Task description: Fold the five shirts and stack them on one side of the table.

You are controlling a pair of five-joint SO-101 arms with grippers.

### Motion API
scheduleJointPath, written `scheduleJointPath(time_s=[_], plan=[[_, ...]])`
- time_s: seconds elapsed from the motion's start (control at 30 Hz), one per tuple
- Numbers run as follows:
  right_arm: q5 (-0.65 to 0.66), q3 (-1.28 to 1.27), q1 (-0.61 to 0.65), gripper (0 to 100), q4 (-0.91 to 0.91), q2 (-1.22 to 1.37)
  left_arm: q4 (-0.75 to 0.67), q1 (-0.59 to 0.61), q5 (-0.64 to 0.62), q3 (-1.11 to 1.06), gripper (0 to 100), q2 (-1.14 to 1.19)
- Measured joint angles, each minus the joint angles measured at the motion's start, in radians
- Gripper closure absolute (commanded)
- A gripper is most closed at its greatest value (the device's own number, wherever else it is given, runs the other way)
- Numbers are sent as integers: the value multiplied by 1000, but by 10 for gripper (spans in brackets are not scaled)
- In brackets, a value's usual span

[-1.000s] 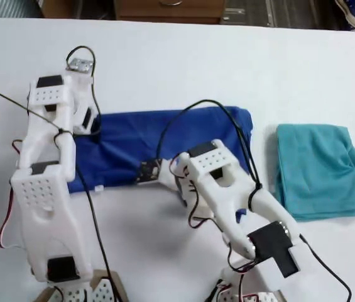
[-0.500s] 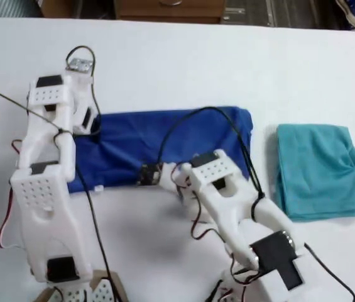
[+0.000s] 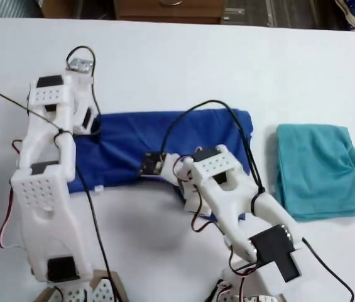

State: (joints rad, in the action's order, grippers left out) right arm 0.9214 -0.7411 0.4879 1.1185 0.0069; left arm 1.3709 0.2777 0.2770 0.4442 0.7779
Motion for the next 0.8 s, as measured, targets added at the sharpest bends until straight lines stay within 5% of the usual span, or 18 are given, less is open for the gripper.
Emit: scheduleJointPath(time_s=[0.4, 0.8], plan=[[101, 319, 6, 956, 376, 8, 0, 0, 0, 0, 789, 0], [181, 509, -118, 954, 411, 11, 0, 0, 0, 0, 789, 0]])
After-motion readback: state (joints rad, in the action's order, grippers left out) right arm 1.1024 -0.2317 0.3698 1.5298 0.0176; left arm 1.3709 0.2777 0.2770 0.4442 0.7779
